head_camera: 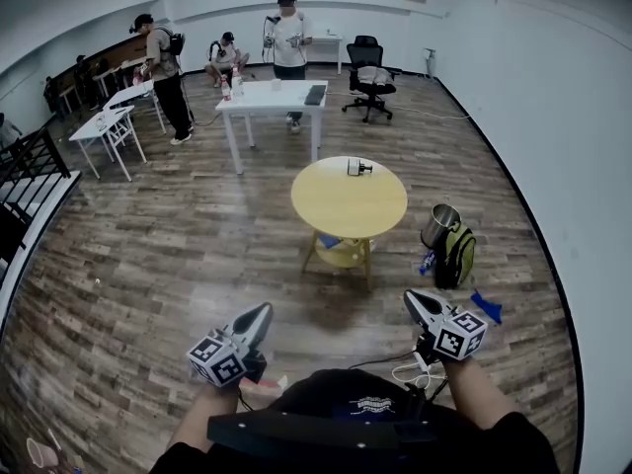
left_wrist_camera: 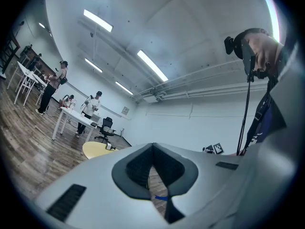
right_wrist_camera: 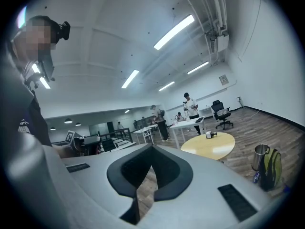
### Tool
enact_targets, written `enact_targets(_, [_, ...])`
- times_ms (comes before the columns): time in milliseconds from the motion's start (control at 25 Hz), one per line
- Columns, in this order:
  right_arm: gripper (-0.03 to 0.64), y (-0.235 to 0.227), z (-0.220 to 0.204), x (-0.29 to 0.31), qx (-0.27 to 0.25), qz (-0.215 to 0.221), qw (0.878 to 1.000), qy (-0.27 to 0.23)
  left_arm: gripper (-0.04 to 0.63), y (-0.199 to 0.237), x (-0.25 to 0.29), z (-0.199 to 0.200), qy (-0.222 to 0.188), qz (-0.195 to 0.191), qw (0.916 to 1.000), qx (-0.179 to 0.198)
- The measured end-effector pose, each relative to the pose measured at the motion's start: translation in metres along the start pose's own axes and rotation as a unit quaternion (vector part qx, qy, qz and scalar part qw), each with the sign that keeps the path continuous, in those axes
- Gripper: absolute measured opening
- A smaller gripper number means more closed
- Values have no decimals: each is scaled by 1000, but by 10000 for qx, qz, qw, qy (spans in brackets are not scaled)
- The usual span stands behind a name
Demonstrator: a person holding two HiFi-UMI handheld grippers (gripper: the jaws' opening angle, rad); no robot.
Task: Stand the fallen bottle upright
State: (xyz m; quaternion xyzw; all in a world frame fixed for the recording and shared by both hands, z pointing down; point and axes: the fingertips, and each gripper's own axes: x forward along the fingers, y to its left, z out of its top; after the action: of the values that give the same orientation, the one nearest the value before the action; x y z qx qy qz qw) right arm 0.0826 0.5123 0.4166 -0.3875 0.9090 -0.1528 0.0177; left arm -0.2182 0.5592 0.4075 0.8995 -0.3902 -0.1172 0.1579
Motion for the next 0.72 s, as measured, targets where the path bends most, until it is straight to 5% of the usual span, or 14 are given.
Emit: enact_targets(720, [-2,3,1,45,26,-98,9999,65,23,40,-2,10,77,-83,9999,-121])
